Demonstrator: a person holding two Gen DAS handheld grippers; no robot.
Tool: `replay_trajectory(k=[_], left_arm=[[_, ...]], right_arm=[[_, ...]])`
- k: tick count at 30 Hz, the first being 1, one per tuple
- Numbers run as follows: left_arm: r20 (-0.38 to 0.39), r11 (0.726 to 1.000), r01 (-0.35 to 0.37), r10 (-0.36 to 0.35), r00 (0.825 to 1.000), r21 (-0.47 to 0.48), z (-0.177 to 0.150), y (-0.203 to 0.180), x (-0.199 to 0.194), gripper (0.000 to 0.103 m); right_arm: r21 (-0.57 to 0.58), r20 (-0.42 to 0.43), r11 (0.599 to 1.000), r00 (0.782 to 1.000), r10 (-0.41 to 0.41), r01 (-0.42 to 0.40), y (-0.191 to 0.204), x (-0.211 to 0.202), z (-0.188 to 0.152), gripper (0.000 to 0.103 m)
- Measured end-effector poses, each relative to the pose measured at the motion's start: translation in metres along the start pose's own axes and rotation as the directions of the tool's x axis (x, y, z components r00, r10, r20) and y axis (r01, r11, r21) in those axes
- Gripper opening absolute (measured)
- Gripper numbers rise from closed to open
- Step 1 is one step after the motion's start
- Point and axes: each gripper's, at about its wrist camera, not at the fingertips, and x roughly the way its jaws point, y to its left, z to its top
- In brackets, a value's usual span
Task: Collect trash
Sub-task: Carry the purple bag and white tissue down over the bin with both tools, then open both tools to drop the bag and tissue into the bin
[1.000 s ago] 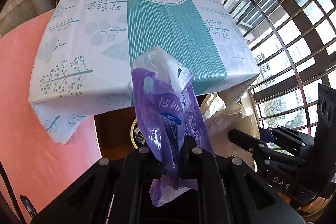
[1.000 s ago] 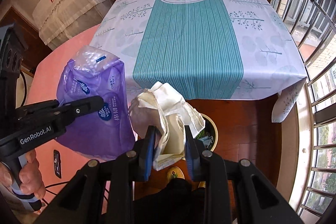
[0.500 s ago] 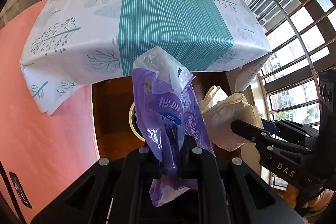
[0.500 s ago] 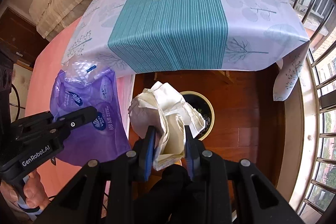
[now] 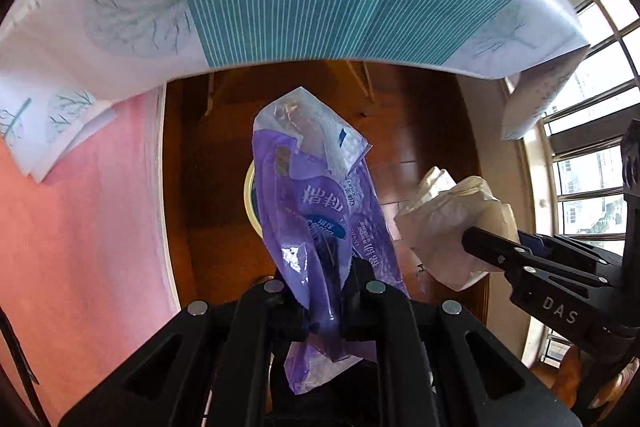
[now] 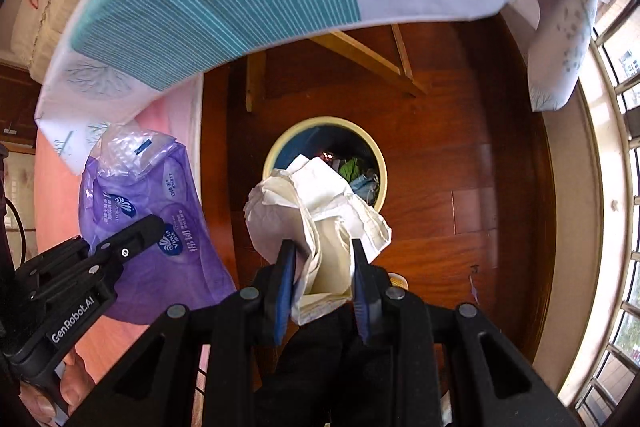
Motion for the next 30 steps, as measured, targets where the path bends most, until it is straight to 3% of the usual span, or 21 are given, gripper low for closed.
replay_trajectory(k=[11, 18, 22, 24, 25, 26, 28, 30], left_arm=[[-0.038, 0.996, 0.050, -0.052, 0.998, -0.070, 0.002, 0.042, 0.113, 0.008], [-0.044, 0.998, 0.058, -0.058, 0.997, -0.011, 0.003, 0.048, 0.176, 0.009], [-0.017, 0.998, 0.057, -0.056, 0.998, 0.038, 0.007, 0.049, 0.198, 0.018], [-0.006, 0.997, 0.068, -0.068, 0.998, 0.045, 0.010, 0.052, 0.207, 0.026], [-0.008, 0.996, 0.076, -0.076, 0.997, 0.041, 0.011, 0.054, 0.213, 0.042], [-0.009, 0.996, 0.079, -0.079, 0.997, 0.035, 0.012, 0.056, 0.217, 0.068], [-0.003, 0.998, 0.066, -0.066, 0.998, 0.014, 0.016, 0.063, 0.225, 0.096], [0.018, 0.999, 0.046, -0.046, 0.999, 0.007, 0.017, 0.068, 0.229, 0.098]], right_arm=[[0.085, 0.017, 0.996, 1.000, -0.017, 0.015, -0.016, 0.104, 0.009, 0.027], [0.141, 0.054, 0.990, 0.998, -0.015, 0.007, -0.020, 0.163, 0.030, 0.028], [0.158, 0.060, 0.987, 0.998, -0.013, 0.003, -0.022, 0.193, 0.040, 0.029], [0.162, 0.083, 0.987, 0.997, -0.012, -0.002, -0.025, 0.204, 0.043, 0.030], [0.164, 0.094, 0.986, 0.995, -0.008, -0.007, -0.026, 0.209, 0.045, 0.033], [0.167, 0.097, 0.986, 0.995, -0.002, -0.015, -0.028, 0.214, 0.046, 0.043], [0.178, 0.088, 0.984, 0.996, 0.000, -0.015, -0.032, 0.222, 0.047, 0.059], [0.176, 0.091, 0.984, 0.996, -0.007, -0.009, -0.034, 0.227, 0.047, 0.060]])
